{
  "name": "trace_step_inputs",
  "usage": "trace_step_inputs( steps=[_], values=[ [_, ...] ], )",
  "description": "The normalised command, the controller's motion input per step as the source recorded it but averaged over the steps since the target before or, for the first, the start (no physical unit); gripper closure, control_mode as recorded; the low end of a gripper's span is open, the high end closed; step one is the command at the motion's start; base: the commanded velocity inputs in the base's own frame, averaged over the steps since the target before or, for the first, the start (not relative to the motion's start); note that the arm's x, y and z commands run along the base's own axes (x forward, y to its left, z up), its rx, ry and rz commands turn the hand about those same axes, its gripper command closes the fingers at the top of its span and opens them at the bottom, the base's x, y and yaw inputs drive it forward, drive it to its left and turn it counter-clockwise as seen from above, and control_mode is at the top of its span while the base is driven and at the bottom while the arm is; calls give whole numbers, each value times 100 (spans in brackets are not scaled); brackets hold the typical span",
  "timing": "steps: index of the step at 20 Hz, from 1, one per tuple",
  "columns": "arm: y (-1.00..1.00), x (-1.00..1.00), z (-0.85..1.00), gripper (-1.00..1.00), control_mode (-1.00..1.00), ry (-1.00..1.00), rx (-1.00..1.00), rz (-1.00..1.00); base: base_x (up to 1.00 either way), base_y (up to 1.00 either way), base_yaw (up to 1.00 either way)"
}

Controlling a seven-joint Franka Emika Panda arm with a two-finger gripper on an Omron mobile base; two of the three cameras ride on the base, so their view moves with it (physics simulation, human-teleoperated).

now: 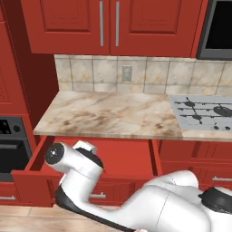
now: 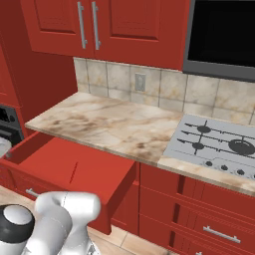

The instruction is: Take a straw from the drawer in front and place it inside the glass cup on the dining counter.

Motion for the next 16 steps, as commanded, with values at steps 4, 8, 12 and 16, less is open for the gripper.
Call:
trace_step_inputs(
  steps=[4, 8, 12, 16],
  values=[
    [-14, 67, 48, -100, -100, 20, 9, -15, 0, 0, 0],
    [-18, 70, 9, -100, -100, 19, 1, -23, 0, 0, 0],
    [-13, 71, 0, -100, -100, 20, 0, -25, 0, 0, 0],
    [-20, 54, 0, -100, -100, 24, 0, -22, 0, 0, 0]
  ],
)
